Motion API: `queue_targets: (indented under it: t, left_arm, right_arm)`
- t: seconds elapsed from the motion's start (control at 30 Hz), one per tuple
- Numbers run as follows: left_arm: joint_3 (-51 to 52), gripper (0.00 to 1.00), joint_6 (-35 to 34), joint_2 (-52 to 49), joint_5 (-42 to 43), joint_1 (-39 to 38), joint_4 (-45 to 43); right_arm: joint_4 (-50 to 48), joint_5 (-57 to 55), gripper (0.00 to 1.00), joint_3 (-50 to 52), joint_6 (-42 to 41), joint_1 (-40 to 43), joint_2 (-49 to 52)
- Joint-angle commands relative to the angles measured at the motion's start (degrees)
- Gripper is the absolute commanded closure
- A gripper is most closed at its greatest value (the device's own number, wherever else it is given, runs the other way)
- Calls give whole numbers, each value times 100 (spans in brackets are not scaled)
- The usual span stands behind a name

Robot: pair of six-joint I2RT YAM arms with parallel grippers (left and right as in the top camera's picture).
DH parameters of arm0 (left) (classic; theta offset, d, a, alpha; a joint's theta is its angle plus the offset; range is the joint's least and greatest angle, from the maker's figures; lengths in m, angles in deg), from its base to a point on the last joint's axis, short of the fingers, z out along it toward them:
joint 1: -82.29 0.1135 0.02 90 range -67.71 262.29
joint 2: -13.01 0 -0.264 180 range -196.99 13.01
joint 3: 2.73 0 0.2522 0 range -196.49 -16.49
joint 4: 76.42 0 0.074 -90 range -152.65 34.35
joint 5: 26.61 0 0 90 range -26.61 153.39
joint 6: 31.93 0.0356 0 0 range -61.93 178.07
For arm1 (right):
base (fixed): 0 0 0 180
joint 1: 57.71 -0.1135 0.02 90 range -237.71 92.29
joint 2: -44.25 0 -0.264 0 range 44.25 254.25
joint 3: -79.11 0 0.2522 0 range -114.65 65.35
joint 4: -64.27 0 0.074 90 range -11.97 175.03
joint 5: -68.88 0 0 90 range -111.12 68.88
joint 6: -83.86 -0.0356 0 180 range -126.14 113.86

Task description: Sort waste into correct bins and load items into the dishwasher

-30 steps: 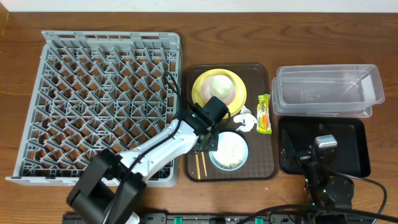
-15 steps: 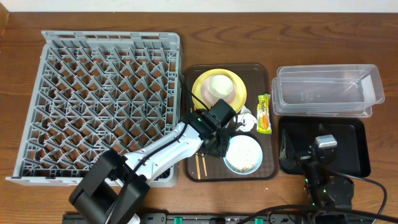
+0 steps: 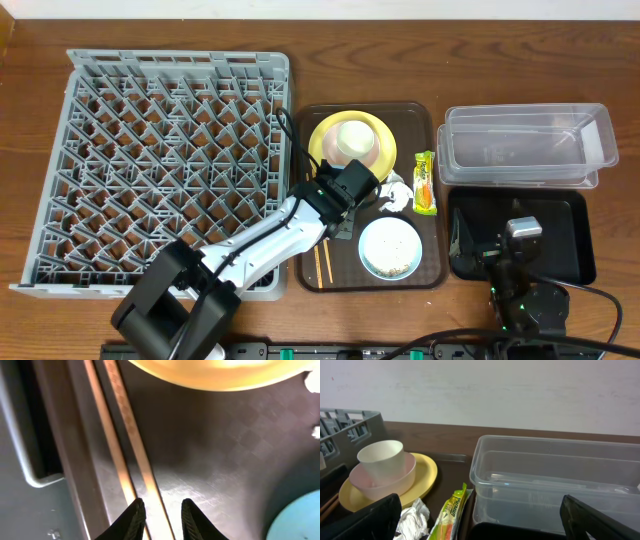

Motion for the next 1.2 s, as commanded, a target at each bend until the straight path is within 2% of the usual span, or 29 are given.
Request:
queue_targets:
  t: [0.0, 0.13, 0.37, 0.47, 0.5, 0.53, 0.67, 0.8, 1.03, 1.17]
  left_arm:
    - [37, 73, -83, -184, -299, 20, 28]
    - [103, 73, -374, -433, -302, 20, 24]
    - [109, 73, -470, -892, -295, 20, 0]
    - [109, 81, -470, -940, -295, 20, 2]
    - [109, 89, -470, -938, -295, 20, 0]
    - [107, 92, -470, -935, -293, 20, -13]
    - [81, 92, -470, -892, -275, 20, 9]
    - [-42, 92, -466, -529, -278, 20, 98]
    - [-146, 92, -391, 1034, -304, 66, 190]
    - [-144, 92, 195, 1869, -306, 299, 367]
  right_arm:
    - [22, 24, 1, 7, 63, -50, -9]
    - [22, 24, 1, 7, 63, -50, -9]
    - [22, 24, 1, 7, 63, -50, -9]
    - [22, 24, 1, 7, 63, -50, -9]
    - [22, 24, 1, 7, 66, -50, -9]
    - [22, 24, 1, 7, 63, -50, -9]
    - [22, 24, 1, 7, 63, -50, -9]
    - [24, 24, 1, 7, 63, -50, -9]
    - [22, 24, 1, 7, 63, -50, -9]
    - [22, 24, 1, 7, 63, -50, -9]
